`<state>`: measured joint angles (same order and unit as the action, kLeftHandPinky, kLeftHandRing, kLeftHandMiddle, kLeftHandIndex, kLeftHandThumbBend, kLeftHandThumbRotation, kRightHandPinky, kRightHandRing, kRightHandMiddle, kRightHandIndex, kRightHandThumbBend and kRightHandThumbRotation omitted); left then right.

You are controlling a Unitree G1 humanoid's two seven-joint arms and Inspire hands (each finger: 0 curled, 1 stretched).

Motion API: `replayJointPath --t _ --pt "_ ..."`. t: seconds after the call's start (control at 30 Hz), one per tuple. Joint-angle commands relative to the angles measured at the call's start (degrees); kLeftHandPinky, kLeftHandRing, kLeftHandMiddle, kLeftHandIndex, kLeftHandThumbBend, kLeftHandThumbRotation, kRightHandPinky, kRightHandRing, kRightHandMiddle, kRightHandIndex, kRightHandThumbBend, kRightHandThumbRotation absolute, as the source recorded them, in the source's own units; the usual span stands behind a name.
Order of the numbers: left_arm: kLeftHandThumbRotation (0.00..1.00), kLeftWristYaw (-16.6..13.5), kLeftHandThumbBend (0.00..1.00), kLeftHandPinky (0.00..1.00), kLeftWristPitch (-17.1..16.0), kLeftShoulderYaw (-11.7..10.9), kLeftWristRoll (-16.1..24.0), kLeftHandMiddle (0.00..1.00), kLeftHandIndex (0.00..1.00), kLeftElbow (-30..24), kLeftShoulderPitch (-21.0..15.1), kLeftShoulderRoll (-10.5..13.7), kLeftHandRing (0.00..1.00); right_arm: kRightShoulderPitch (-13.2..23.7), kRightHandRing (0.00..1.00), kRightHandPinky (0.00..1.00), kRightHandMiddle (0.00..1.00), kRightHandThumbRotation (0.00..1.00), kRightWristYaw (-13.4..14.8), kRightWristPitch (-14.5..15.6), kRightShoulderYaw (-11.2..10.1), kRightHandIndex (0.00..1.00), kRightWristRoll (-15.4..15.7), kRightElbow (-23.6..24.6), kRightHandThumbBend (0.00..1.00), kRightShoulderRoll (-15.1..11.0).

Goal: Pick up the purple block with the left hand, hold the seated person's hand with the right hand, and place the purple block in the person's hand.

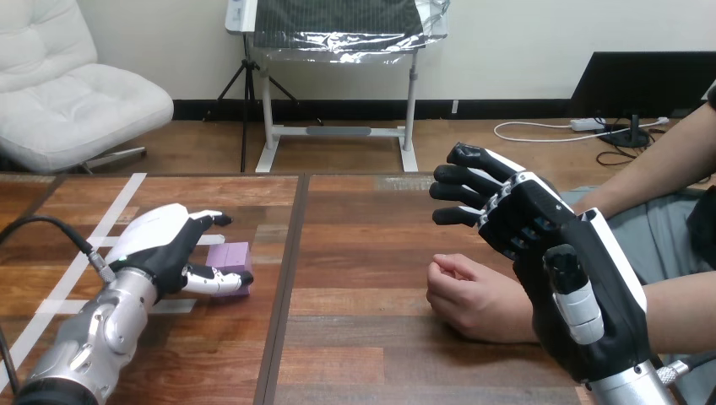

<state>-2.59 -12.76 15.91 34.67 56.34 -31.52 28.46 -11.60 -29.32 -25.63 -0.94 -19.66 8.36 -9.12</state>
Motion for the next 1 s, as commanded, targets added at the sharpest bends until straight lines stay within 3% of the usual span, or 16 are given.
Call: replayJointPath --t 0.0,0.97 --pt "0.37 -0.3 0.73 0.95 0.1 1.1 0.6 0.9 0.86 0.9 -6.0 0.2 0.92 3.3 0.8 0.73 0.81 0.83 -0.3 -1.3 -0.8 0.83 -1.2 0.3 0.95 0.1" --pt "0.35 3.3 0.75 0.91 0.8 2.3 -0.4 0.89 0.85 5.4 -9.2 -1.0 0.9 2.6 0.79 0.73 0.8 0.81 -0.1 -0.8 -0.6 0.82 -1.5 1.6 0.94 0.2"
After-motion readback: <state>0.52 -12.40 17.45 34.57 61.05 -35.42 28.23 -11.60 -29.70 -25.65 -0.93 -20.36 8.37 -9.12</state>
